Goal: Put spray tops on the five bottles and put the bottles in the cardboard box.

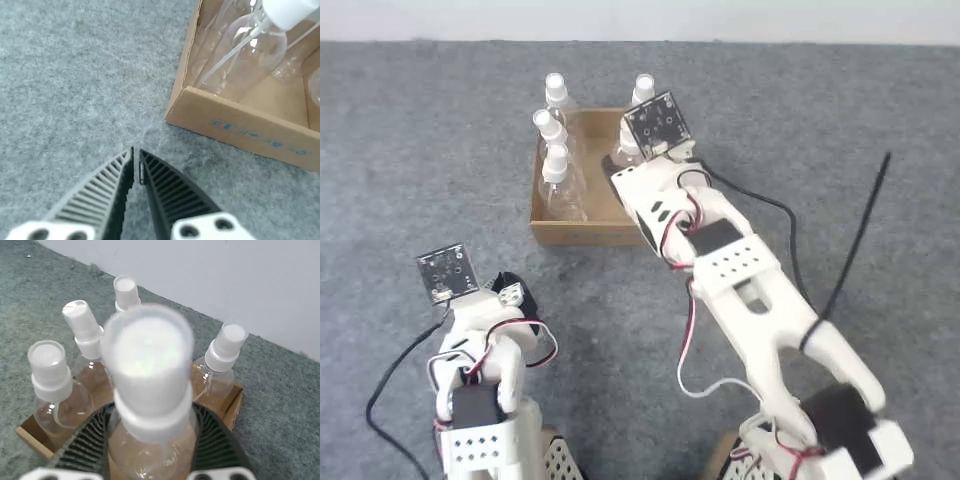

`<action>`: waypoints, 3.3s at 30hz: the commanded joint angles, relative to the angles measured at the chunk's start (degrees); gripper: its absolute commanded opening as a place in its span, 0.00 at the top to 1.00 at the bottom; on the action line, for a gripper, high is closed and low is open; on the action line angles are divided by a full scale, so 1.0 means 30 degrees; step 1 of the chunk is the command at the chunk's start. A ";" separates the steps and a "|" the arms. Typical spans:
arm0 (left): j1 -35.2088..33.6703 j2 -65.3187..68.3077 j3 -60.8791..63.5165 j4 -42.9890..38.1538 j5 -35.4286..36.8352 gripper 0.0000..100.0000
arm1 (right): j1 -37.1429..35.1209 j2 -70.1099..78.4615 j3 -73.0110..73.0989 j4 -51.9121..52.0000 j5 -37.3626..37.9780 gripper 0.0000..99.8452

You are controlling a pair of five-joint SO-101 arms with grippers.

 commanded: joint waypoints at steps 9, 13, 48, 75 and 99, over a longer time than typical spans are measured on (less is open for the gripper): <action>-0.0029 -0.0293 -0.0249 0.0205 -0.0264 0.99 | 0.0718 0.3971 -0.3399 -0.1978 -0.0234 0.99; -0.0029 -0.0293 -0.0249 0.0205 -0.0264 0.99 | 0.0718 0.5084 -0.3399 -0.2857 -0.0234 0.99; -0.0029 -0.0293 -0.0249 0.0147 -0.0264 0.99 | 0.0249 0.6842 -0.2989 -0.2330 -0.0205 0.79; 0.0000 -0.0293 -0.0249 0.0117 -0.0264 0.99 | 0.0249 0.6813 -0.3077 -0.0308 -0.0205 0.65; 0.0000 -0.0293 -0.0249 0.0176 -0.0264 0.99 | -0.0571 0.0982 -0.2667 0.7546 -0.0879 0.65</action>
